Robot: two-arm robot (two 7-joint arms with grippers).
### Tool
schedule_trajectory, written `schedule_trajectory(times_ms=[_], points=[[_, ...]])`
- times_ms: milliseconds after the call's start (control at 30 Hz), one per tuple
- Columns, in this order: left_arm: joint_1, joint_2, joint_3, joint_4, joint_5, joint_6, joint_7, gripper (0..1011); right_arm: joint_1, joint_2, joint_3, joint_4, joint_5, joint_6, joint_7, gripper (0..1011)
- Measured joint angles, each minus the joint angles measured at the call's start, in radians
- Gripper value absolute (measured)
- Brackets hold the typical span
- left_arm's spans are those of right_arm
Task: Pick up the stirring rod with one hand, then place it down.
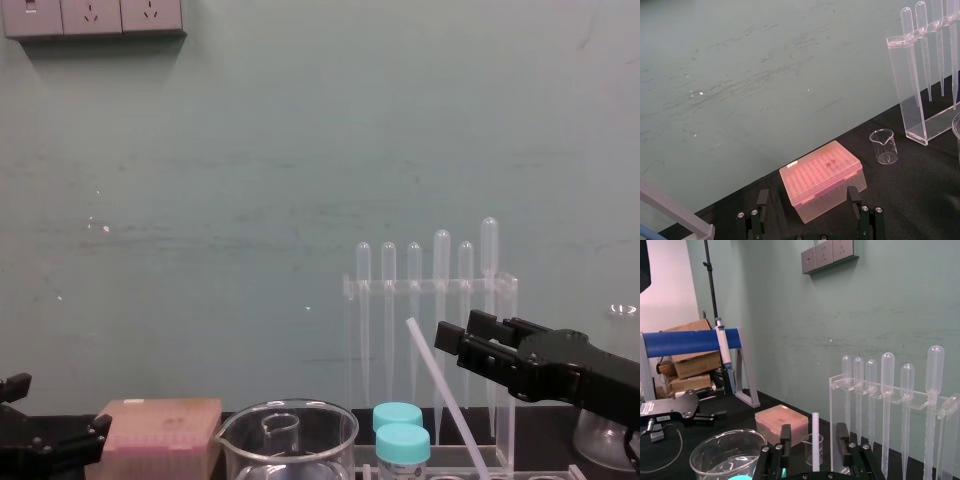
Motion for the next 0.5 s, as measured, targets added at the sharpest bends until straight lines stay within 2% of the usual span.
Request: schedule_trajectory(times_ms=[133, 167, 267, 300, 400, 467, 500], points=[[0.0, 0.0, 0.0, 0.0, 0.0, 0.0, 0.0, 1000, 0.0, 0.0, 0.0, 0.0, 0.0, 0.0, 0.0, 660], [0.0, 0.0, 0.0, 0.0, 0.0, 0.0, 0.0, 1000, 0.0, 0.0, 0.0, 0.0, 0.0, 0.0, 0.0, 728], [0.0, 0.0, 0.0, 0.0, 0.0, 0.0, 0.0, 1000, -0.004, 0.002, 0.004, -0.008, -0.001, 0.004, -0.011, 785], [0.0, 0.0, 0.0, 0.0, 0.0, 0.0, 0.0, 1000, -0.012, 0.006, 0.013, -0.023, -0.005, 0.012, -0.038, 840], [0.0, 0.0, 0.0, 0.0, 0.0, 0.0, 0.0, 1000, -0.032, 0.015, 0.035, -0.061, -0.026, 0.03, -0.108, 893], [0.0, 0.0, 0.0, 0.0, 0.0, 0.0, 0.0, 1000, -0.058, 0.024, 0.061, -0.101, -0.064, 0.048, -0.201, 967], [0.0, 0.0, 0.0, 0.0, 0.0, 0.0, 0.0, 1000, -0.067, 0.026, 0.07, -0.115, -0.08, 0.055, -0.236, 967]])
